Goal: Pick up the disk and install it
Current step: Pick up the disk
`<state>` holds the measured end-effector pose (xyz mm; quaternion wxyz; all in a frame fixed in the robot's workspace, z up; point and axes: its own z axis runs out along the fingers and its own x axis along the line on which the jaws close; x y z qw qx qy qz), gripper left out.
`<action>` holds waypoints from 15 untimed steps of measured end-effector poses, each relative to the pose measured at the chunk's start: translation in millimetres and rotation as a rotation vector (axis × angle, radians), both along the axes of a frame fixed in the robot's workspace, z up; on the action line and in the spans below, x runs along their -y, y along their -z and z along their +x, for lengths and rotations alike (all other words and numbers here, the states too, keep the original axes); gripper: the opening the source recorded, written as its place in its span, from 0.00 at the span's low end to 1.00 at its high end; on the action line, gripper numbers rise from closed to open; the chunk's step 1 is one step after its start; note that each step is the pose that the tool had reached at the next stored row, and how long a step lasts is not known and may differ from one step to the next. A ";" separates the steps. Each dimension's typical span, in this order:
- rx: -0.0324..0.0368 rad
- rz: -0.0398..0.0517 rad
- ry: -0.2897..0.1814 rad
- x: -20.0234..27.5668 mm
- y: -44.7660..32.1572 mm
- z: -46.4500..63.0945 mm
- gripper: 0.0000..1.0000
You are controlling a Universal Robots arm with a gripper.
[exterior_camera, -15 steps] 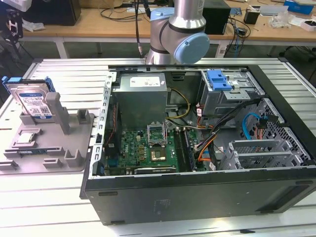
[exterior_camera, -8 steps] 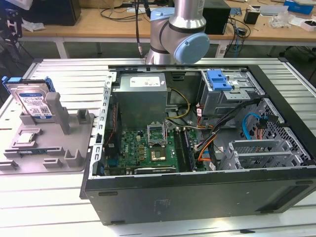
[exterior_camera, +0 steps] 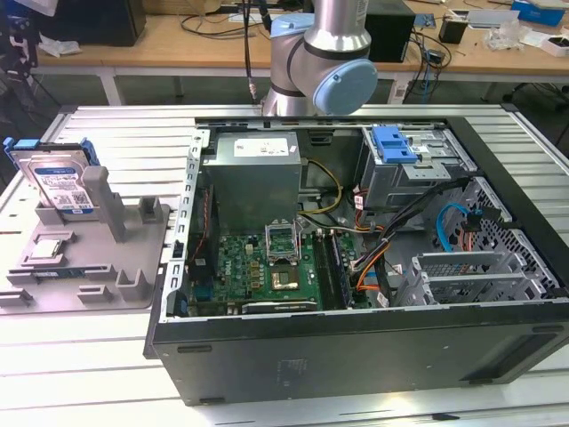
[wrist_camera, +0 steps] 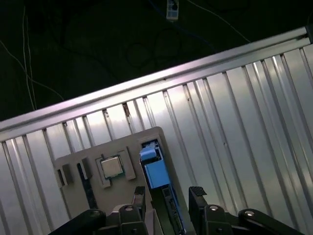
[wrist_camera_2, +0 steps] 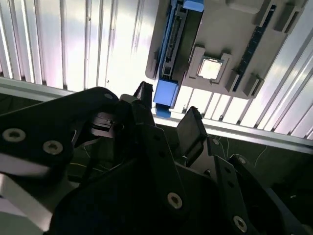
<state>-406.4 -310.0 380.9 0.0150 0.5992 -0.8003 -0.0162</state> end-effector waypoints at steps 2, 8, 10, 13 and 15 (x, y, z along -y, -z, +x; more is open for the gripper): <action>0.0000 -0.0001 -0.039 0.0 0.0 0.0 0.48; 0.0055 -0.0009 -0.201 0.0 0.2 0.0 0.48; 0.0086 -0.0014 -0.242 0.0 0.6 -0.1 0.48; 0.0116 -0.0016 -0.275 0.0 4.4 -1.0 0.48; 0.0125 -0.0018 -0.280 0.0 6.3 -1.2 0.48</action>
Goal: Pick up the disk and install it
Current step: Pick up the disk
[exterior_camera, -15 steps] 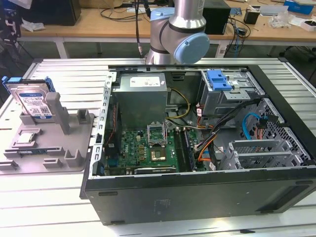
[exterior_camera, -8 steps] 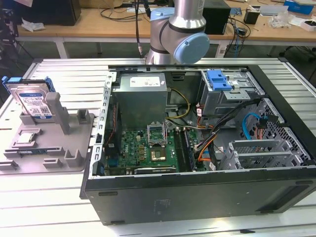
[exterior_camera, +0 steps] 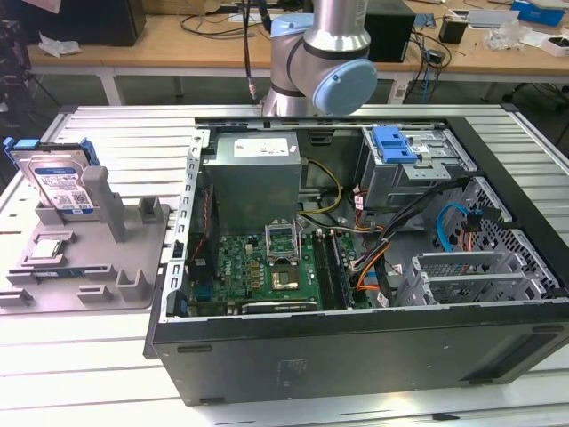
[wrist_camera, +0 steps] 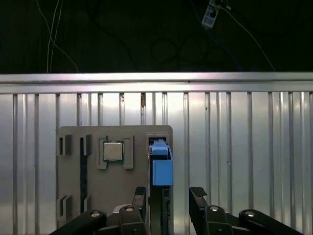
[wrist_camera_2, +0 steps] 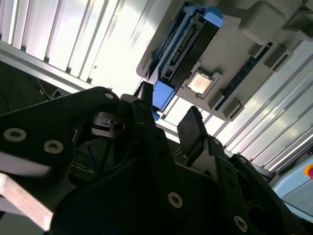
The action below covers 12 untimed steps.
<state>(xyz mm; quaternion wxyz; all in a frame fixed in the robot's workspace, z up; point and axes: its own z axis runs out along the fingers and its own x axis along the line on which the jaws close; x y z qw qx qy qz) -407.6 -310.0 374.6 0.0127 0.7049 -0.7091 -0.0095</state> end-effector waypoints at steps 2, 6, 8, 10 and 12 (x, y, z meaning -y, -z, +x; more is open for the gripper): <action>0.0022 0.0001 -0.001 0.0 4.6 -0.8 0.48; 0.0033 0.0000 -0.001 0.0 8.2 -2.0 0.48; 0.0039 0.0000 -0.001 0.0 10.6 -2.6 0.48; 0.0041 0.0000 -0.001 0.0 12.1 -2.8 0.48; 0.0043 0.0000 -0.001 0.0 13.4 -2.8 0.48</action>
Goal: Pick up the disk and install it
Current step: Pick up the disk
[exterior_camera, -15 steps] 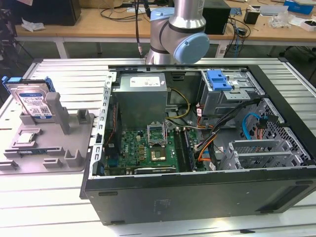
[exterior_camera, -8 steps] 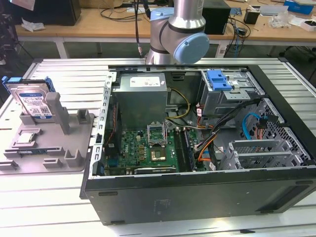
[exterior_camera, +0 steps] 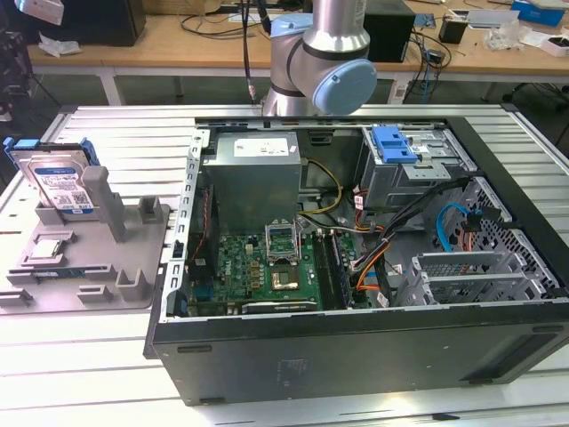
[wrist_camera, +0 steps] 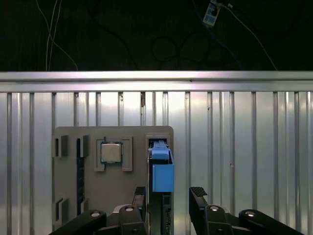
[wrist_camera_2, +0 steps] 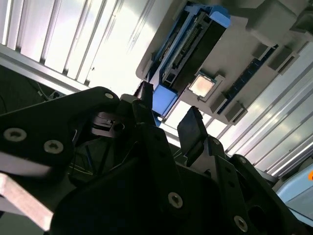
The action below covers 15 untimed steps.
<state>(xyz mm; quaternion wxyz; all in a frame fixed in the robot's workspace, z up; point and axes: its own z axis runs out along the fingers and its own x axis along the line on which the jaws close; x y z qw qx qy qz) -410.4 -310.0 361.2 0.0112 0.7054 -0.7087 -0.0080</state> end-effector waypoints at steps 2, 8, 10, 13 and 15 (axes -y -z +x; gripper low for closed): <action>0.0000 0.0000 0.000 0.0 1.1 -0.1 0.48; 0.0004 0.0000 0.000 0.0 6.4 -0.6 0.48; 0.0004 0.0000 0.000 0.0 7.8 -0.8 0.48; 0.0005 0.0000 0.000 0.2 10.6 -1.1 0.48; 0.0005 0.0000 0.000 0.6 11.9 -1.1 0.48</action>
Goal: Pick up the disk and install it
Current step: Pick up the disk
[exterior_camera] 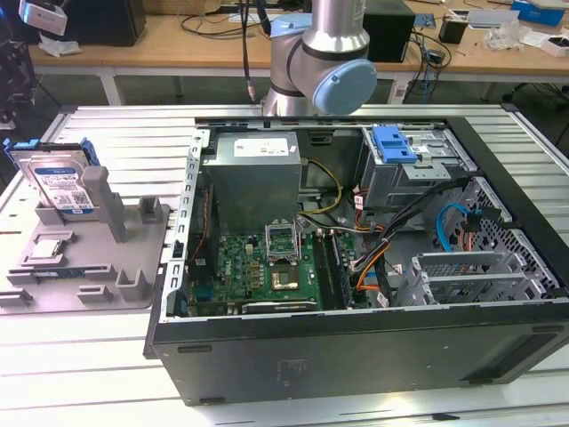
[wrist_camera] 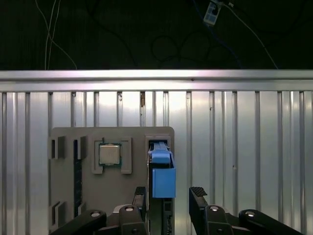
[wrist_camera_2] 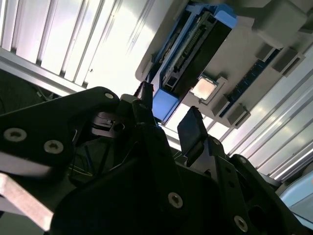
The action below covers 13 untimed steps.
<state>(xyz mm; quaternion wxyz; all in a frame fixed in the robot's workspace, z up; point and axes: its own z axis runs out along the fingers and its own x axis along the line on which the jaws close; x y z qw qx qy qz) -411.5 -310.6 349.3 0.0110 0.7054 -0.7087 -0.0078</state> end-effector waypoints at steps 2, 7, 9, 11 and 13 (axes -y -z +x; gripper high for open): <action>0.0000 0.0000 0.000 0.6 2.2 0.0 0.48; 0.0001 0.0000 0.000 1.8 6.9 -0.1 0.48; 0.0000 0.0001 0.000 2.1 9.5 -0.2 0.48; 0.0000 0.0000 0.000 2.3 11.1 -0.2 0.48; 0.0001 0.0000 0.000 2.6 12.2 -0.2 0.48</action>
